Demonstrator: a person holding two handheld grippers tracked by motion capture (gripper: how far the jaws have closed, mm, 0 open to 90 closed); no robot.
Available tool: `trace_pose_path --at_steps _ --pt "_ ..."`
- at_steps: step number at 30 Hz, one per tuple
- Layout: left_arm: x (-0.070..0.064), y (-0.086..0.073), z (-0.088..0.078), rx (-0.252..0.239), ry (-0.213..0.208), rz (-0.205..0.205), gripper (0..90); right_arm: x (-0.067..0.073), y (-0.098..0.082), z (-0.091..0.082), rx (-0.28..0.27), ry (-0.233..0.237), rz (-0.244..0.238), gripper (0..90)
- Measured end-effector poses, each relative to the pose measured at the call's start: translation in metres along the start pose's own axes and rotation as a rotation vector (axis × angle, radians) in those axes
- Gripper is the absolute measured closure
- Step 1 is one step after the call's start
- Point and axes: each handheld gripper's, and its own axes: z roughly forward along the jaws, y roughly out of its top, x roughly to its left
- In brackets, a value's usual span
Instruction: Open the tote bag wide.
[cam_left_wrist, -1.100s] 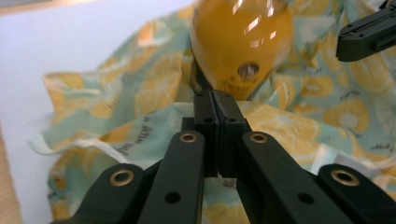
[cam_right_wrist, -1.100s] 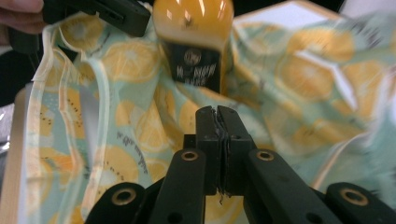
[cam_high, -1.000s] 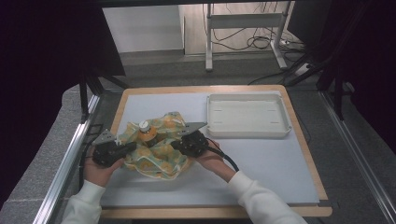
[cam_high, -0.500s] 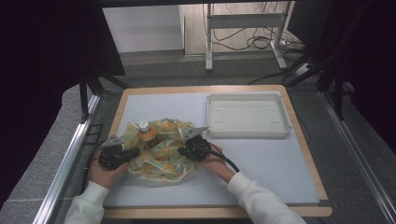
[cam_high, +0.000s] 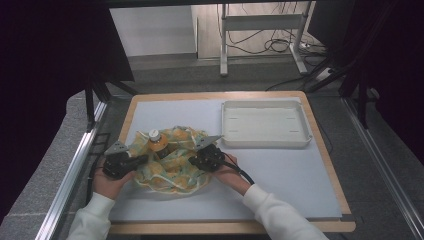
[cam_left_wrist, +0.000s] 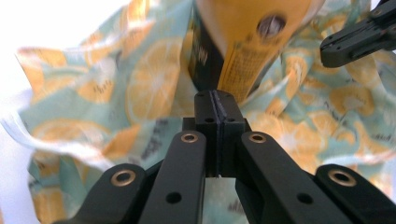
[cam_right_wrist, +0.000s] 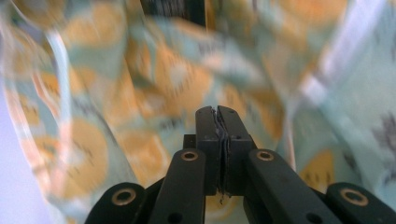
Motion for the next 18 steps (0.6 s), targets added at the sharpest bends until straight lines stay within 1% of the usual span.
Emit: trace_pose_path --at_steps 3,6,7,10,12,14,18 --pt "0.000 0.005 0.002 -0.001 0.003 -0.001 90.0 0.001 0.015 -0.004 -0.028 -0.004 -0.017 86.9" --pt "0.001 0.007 0.008 0.016 0.006 -0.005 90.0 -0.002 0.028 -0.001 -0.045 -0.002 -0.007 86.9" --pt "0.002 0.007 0.010 0.022 0.006 -0.004 90.0 -0.004 0.032 0.002 -0.042 0.002 0.003 86.9" --pt "0.006 0.005 0.018 0.041 0.005 -0.019 90.0 -0.010 0.039 0.015 -0.023 -0.001 0.010 86.9" --pt "0.009 0.005 0.022 0.046 0.001 -0.028 90.0 -0.014 0.041 0.025 -0.005 0.004 0.029 86.9" --pt "0.011 0.004 0.026 0.054 0.000 -0.033 90.0 -0.018 0.040 0.036 0.015 0.001 0.038 86.9" --pt "0.016 0.004 0.035 0.071 0.011 -0.032 90.0 -0.020 0.034 0.048 0.067 0.004 0.037 86.9"
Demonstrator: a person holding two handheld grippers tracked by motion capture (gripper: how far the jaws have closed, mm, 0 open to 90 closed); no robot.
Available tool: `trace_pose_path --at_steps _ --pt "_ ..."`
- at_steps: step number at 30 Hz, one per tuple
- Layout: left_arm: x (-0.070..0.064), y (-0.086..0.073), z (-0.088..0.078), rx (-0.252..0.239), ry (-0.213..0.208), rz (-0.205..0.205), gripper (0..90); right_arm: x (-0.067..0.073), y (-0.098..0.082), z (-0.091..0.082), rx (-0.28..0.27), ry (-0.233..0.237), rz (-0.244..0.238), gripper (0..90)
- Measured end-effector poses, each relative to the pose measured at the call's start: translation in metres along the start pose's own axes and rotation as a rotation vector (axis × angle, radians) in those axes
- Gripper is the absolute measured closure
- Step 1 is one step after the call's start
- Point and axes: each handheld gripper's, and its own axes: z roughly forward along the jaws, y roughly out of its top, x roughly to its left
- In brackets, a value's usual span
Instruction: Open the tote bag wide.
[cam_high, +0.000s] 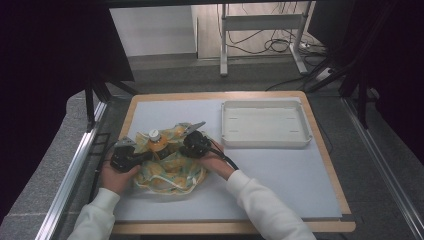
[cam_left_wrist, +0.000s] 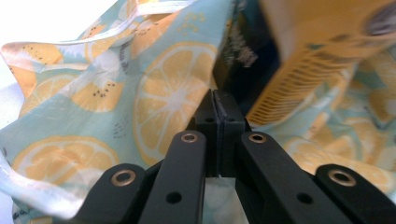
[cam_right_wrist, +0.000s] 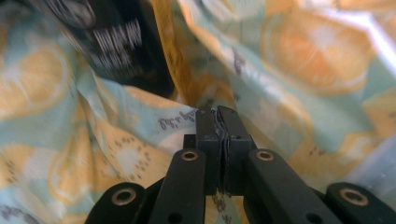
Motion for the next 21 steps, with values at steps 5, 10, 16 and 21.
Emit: trace_pose_path --at_steps 5,10,16,21 --pt "0.008 0.001 0.013 0.007 0.015 -0.013 90.0 -0.001 -0.010 0.003 0.052 0.001 -0.005 87.7" --pt "0.017 0.002 0.023 0.002 0.021 -0.046 90.0 0.005 -0.028 -0.003 0.101 0.020 -0.030 88.6" --pt "0.024 0.003 0.032 0.005 0.016 -0.067 90.0 0.014 -0.039 -0.012 0.099 0.048 -0.052 88.7" --pt "0.020 0.003 0.023 -0.015 0.004 -0.059 90.0 0.013 -0.037 -0.014 0.088 0.045 -0.044 88.6"
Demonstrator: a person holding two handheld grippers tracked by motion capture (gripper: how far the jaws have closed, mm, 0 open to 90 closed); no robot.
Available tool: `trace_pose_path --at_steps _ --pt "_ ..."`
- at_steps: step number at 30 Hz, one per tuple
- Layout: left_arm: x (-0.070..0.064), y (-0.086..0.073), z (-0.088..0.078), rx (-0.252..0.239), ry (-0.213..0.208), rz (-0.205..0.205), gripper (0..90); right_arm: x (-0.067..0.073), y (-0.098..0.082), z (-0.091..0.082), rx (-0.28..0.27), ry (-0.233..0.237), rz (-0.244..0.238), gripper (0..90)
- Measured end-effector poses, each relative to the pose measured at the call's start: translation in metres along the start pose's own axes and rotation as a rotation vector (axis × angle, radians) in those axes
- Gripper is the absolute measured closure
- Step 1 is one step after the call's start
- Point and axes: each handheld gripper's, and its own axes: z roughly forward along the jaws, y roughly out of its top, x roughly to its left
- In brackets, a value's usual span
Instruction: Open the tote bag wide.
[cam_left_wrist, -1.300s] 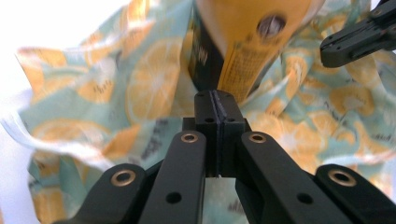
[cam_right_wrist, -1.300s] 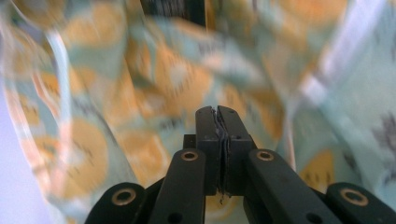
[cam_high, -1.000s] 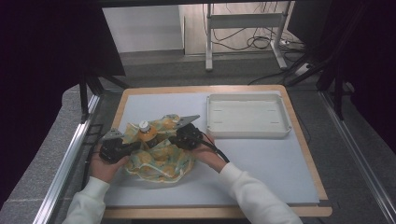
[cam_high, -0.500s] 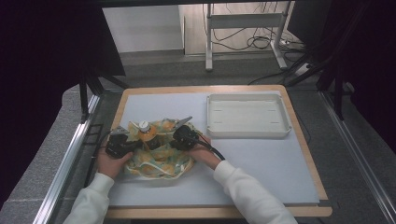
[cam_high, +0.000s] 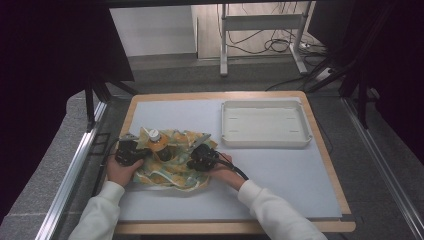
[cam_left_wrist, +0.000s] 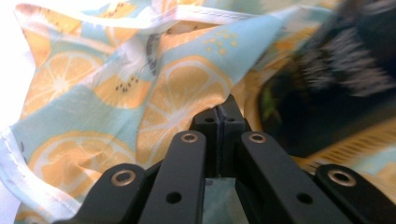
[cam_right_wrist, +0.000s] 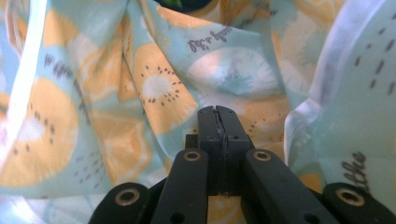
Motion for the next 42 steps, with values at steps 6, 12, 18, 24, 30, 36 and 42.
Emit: trace_pose_path --at_steps 6,12,18,24,30,36,42 --pt "-0.005 -0.003 -0.022 -0.035 -0.021 0.005 90.0 -0.004 0.017 -0.012 -0.085 -0.031 0.013 88.3" --pt "-0.016 -0.005 -0.043 -0.069 -0.047 0.014 90.0 -0.015 0.039 -0.017 -0.130 -0.048 0.033 87.3" --pt "-0.026 -0.007 -0.040 -0.035 -0.051 0.038 90.0 -0.022 0.051 0.002 -0.094 -0.046 0.037 87.1" --pt "-0.031 -0.013 -0.029 0.023 -0.062 0.049 90.0 -0.028 0.056 0.019 -0.057 -0.060 0.049 88.7" --pt "-0.033 -0.021 -0.024 0.065 -0.075 0.053 90.0 -0.045 0.057 0.027 -0.043 -0.098 0.095 88.7" --pt "-0.038 -0.028 -0.025 0.086 -0.079 0.060 90.0 -0.060 0.056 0.030 -0.044 -0.133 0.131 88.7" --pt "-0.039 -0.030 -0.024 0.093 -0.085 0.058 90.0 -0.069 0.057 0.032 -0.030 -0.160 0.160 88.7"
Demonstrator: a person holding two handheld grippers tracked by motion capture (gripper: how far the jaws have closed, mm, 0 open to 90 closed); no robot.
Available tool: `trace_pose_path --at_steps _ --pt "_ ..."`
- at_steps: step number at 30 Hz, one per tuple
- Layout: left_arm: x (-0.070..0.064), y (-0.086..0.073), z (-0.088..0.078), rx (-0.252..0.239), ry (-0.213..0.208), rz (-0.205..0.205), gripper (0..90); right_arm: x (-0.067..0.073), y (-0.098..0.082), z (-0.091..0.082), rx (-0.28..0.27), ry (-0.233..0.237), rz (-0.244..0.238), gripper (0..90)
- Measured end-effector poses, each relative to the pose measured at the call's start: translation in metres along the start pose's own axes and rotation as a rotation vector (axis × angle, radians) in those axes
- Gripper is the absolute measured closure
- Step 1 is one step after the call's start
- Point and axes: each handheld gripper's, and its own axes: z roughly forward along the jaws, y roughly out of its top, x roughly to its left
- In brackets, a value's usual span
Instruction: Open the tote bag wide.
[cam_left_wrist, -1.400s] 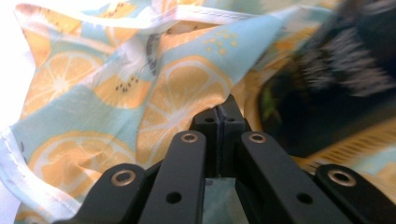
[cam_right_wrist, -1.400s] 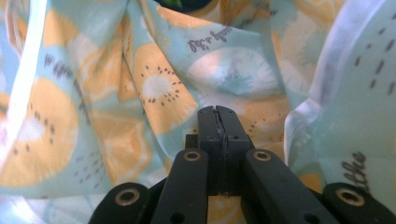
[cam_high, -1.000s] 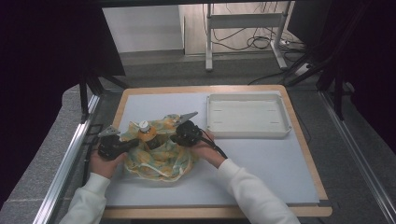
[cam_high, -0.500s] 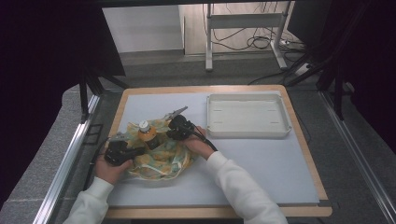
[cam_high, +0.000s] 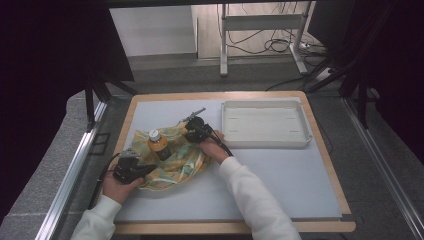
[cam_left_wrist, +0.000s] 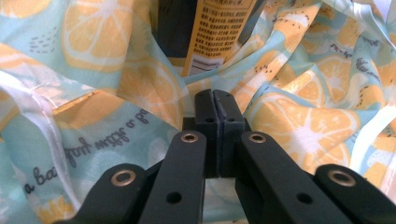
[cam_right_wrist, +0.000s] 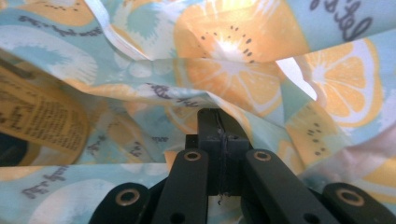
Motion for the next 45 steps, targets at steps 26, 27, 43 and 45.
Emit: trace_pose_path --at_steps 26,27,43,45 --pt "-0.017 0.003 -0.043 -0.164 0.037 0.040 90.0 0.017 -0.025 -0.094 -0.197 0.105 -0.064 88.7" --pt "-0.018 0.003 -0.046 -0.174 0.037 0.042 90.0 0.017 -0.029 -0.098 -0.200 0.107 -0.065 88.7" --pt "-0.038 -0.016 -0.058 -0.250 0.126 0.080 53.3 0.018 -0.072 -0.126 -0.237 0.125 -0.073 58.3" --pt "-0.038 -0.017 -0.059 -0.243 0.122 0.079 47.4 0.019 -0.071 -0.126 -0.243 0.122 -0.072 49.7"
